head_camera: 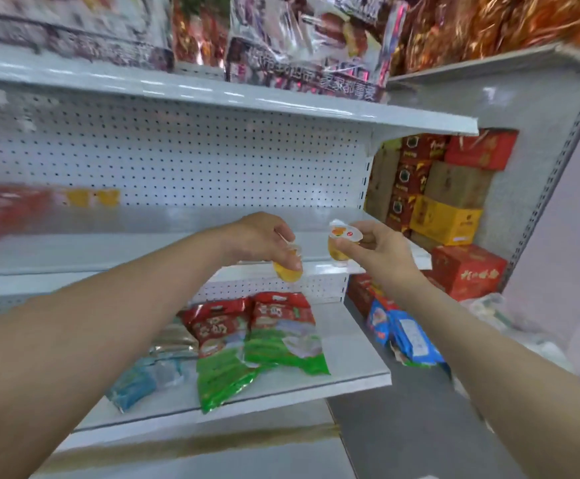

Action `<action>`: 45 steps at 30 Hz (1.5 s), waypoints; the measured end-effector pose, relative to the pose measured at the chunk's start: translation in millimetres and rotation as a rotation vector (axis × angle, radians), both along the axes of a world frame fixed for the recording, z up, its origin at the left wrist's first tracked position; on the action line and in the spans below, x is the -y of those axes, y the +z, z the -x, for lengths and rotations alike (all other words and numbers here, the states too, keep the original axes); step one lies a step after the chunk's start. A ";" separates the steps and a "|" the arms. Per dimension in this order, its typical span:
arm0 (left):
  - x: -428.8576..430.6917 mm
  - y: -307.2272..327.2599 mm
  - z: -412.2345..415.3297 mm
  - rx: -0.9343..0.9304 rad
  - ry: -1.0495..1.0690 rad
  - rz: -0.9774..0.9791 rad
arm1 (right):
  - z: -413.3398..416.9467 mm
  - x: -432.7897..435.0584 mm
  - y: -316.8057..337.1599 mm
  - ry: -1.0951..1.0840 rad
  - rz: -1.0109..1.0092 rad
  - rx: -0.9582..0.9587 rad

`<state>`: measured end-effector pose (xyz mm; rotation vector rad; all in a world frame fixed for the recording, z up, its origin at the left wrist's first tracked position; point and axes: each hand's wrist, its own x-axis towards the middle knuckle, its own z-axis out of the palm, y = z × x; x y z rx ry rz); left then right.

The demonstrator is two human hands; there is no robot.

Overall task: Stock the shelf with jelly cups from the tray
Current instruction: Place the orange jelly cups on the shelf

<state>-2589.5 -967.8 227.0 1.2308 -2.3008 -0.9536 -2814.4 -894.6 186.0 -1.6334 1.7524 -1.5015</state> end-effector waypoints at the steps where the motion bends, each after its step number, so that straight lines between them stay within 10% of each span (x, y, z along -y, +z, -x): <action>1: 9.3 6.8 -15.1 0.018 0.008 0.008 | -15.2 12.6 7.5 0.018 0.003 -0.017; 21: 223.2 62.4 -328.9 0.547 0.323 0.238 | -337.6 260.0 30.9 0.299 -0.153 -0.023; 45: 338.8 22.6 -367.8 0.788 0.277 0.257 | -423.1 372.1 -1.9 0.308 -0.277 -0.245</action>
